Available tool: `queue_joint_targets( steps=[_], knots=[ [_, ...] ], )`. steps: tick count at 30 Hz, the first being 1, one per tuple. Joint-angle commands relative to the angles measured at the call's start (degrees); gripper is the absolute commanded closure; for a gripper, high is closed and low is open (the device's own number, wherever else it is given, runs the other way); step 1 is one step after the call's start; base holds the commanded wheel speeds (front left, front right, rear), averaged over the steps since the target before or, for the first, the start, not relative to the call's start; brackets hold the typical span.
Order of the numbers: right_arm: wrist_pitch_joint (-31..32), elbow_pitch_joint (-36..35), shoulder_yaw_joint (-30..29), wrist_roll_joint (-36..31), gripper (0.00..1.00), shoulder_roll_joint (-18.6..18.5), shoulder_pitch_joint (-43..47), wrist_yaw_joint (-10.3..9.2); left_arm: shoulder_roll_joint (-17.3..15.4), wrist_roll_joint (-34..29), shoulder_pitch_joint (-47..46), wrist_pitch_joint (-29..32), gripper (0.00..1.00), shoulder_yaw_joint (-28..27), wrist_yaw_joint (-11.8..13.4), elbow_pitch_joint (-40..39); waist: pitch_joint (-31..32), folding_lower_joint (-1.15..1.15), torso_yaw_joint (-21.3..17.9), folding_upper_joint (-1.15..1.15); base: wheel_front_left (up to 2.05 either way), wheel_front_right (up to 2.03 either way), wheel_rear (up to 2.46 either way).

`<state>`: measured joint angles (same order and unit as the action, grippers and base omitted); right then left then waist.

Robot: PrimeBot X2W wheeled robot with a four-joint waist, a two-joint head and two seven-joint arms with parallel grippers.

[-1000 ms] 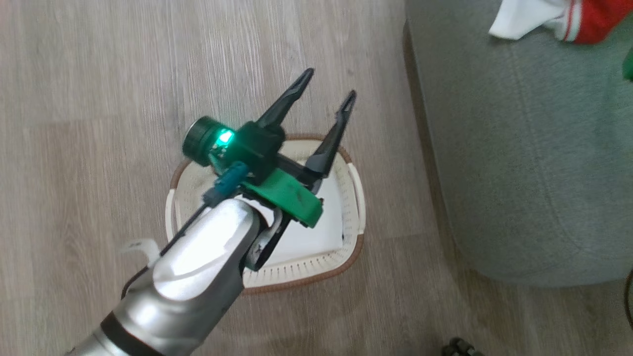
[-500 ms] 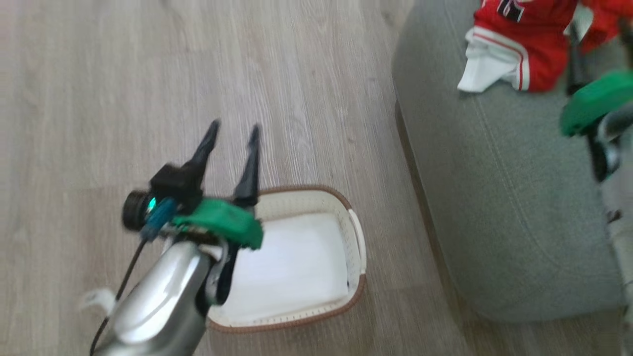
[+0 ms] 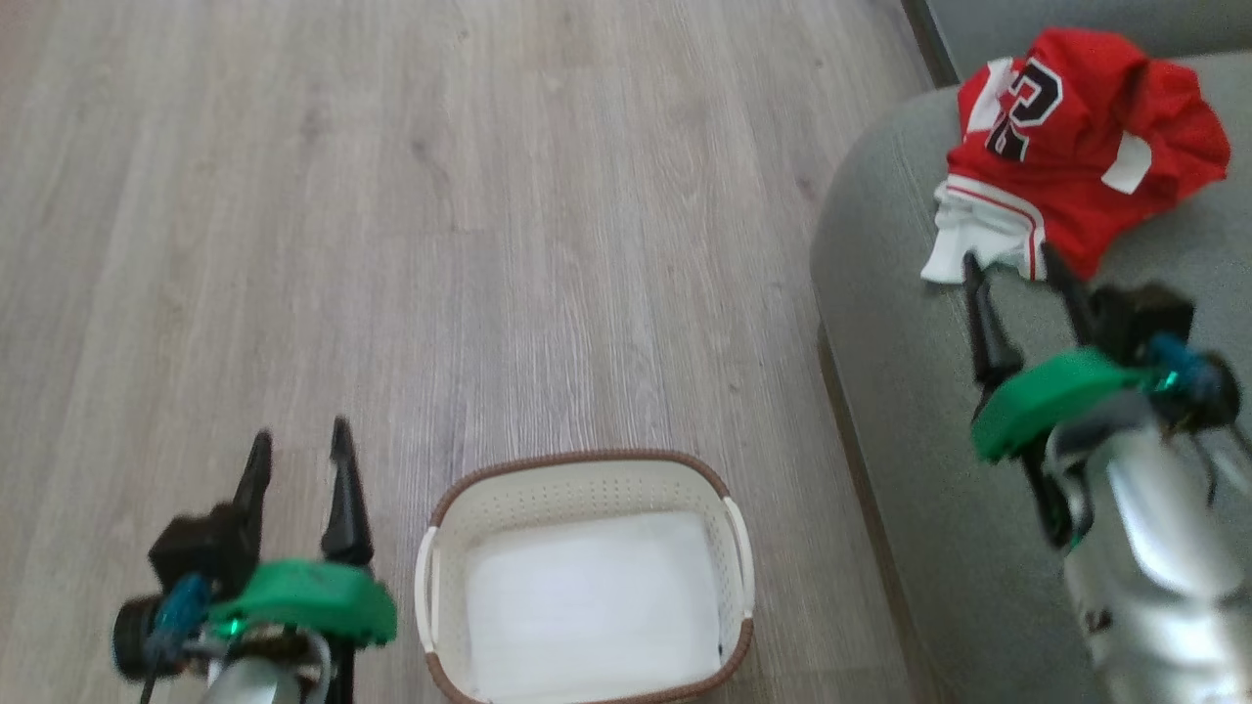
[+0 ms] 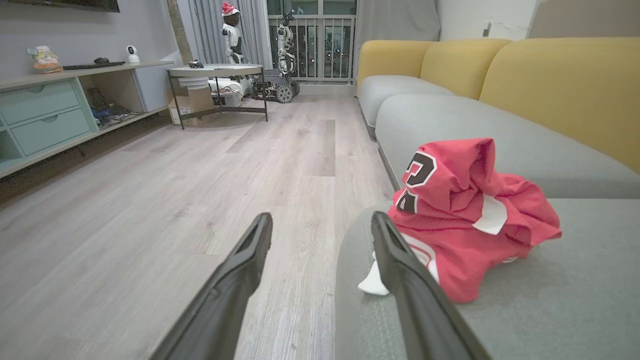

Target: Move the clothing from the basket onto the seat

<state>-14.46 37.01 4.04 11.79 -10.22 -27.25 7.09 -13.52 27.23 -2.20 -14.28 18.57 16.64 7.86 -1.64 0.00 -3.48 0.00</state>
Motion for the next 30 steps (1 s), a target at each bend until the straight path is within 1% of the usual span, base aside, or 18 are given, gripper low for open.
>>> queue_joint_targets(
  steps=[1, 9, 14, 16, 21, 30],
  knots=[
    [-0.53, -3.52, 0.24, -0.61, 0.0, 1.14, 0.98, 0.4, -0.65, -0.76, -0.52, -0.72, 0.0, -3.17, -0.43, -2.24, 1.56, 0.0, 0.92, 0.0, 0.0, 0.0, 0.0],
    [-0.53, -16.88, -4.69, -6.35, 0.0, 6.39, 13.33, 0.4, 1.91, -2.83, 5.85, -0.72, 0.0, -7.55, -2.63, -3.35, 2.85, 0.0, 2.51, 0.0, 0.0, 0.0, 0.0],
    [-0.53, -22.44, -6.0, -8.44, 0.0, 7.25, 18.63, 0.4, 3.44, -3.65, 6.7, -0.72, 0.0, -9.06, -3.85, -2.91, 3.39, 0.0, 3.17, 0.0, 0.0, 0.0, 0.0],
    [-0.53, -24.22, -5.81, -6.93, 0.0, 7.3, 20.57, 0.4, 3.84, -4.18, 7.13, -0.72, 0.0, -9.75, -4.49, -2.77, 3.57, 0.0, 3.29, 0.0, 0.0, 0.0, 0.0],
    [-0.53, -26.27, -5.08, -4.05, 0.0, 7.33, 23.45, 0.4, 4.7, -5.53, 8.18, -0.72, 0.0, -11.12, -5.91, -2.31, 3.6, 0.0, 3.38, 0.0, 0.0, 0.0, 0.0],
    [-0.53, -26.56, -4.62, -3.36, 0.0, 7.34, 23.98, 0.4, 6.06, -7.32, 8.17, -0.72, 0.0, -12.35, -7.63, -1.23, 3.49, 0.0, 3.49, 0.0, 0.0, 0.0, 0.0]
  ],
)
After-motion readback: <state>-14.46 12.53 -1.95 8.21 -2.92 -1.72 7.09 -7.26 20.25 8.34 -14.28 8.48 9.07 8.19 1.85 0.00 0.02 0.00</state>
